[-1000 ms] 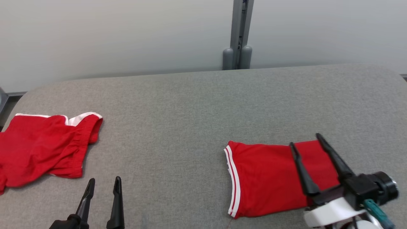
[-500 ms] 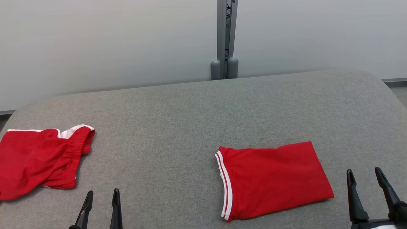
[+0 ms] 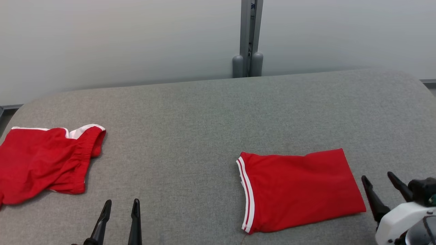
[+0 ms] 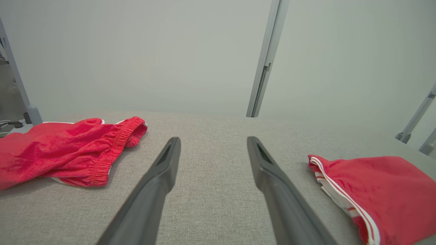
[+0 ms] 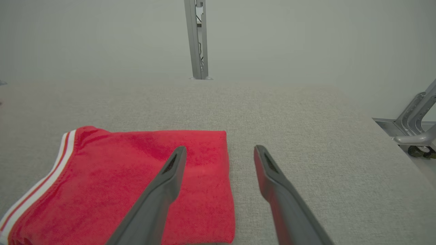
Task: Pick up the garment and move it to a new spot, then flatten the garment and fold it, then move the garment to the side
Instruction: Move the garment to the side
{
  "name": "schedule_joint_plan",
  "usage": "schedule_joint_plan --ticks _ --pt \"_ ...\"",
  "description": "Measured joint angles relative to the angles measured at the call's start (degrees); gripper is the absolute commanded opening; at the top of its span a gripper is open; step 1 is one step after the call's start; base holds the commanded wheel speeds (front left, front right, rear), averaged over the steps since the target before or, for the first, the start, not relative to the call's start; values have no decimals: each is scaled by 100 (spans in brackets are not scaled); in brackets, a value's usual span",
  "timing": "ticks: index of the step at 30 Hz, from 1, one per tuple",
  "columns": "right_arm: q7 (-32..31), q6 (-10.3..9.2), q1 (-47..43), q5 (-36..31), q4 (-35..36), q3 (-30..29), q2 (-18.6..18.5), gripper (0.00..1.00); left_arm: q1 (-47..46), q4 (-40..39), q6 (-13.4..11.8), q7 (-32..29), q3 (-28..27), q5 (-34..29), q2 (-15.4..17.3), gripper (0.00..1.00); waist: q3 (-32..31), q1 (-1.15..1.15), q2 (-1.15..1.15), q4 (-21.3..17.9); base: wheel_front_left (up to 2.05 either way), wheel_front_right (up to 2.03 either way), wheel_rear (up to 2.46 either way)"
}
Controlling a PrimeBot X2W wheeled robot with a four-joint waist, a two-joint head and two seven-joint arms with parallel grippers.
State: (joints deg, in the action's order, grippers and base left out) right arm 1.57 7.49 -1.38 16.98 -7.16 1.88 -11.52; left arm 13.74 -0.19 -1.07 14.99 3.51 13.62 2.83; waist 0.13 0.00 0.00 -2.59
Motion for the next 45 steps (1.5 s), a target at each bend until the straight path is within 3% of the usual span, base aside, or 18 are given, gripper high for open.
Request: schedule_joint_plan --ticks 2,4,17,18,22,26,35,42,43,44,45 --pt "-879 0 338 -74 -375 104 -497 100 -46 24 35 0 114 -36 -2 100 127 0 0 67 0 0 0" --pt "-1244 -1 604 -169 -665 176 -627 100 -172 24 59 0 157 -52 -2 100 252 0 0 121 0 0 0" --pt "-1685 -1 1806 -20 -2358 312 -265 100 -660 94 211 0 179 -46 -1 100 1012 0 0 580 0 0 0" --pt "-1694 -2 1880 60 -2394 375 -280 0 -694 97 227 0 181 -51 1 100 1062 0 0 601 0 0 0" --pt "-1610 1 2143 458 -2361 433 -413 0 -811 51 255 0 211 -55 -3 100 1265 0 0 639 0 0 0" --pt "-1369 5 2693 382 -2112 110 -1024 0 -1016 -53 367 1 186 -119 0 100 1556 0 0 601 0 0 0" --pt "-1470 1 3618 -859 -2341 -1002 -2164 0 -1464 -78 687 0 75 -432 34 100 2304 0 0 440 0 0 0" --pt "-1504 2 3949 -1735 -2688 -1764 -2396 2 -1536 -114 776 0 67 -515 34 100 2516 0 0 443 0 0 0" --pt "-1425 2 3976 -1919 -2720 -1897 -2409 40 -1536 -104 784 0 74 -521 34 100 2512 0 0 444 0 0 0" --pt "-1341 1 4002 -2123 -2732 -1998 -2410 100 -1536 -93 790 0 78 -533 34 100 2502 0 0 446 0 0 0" --pt "-1282 1 4041 -2248 -2736 -2167 -2361 100 -1536 -86 792 0 79 -533 32 100 2487 0 0 446 0 0 0"
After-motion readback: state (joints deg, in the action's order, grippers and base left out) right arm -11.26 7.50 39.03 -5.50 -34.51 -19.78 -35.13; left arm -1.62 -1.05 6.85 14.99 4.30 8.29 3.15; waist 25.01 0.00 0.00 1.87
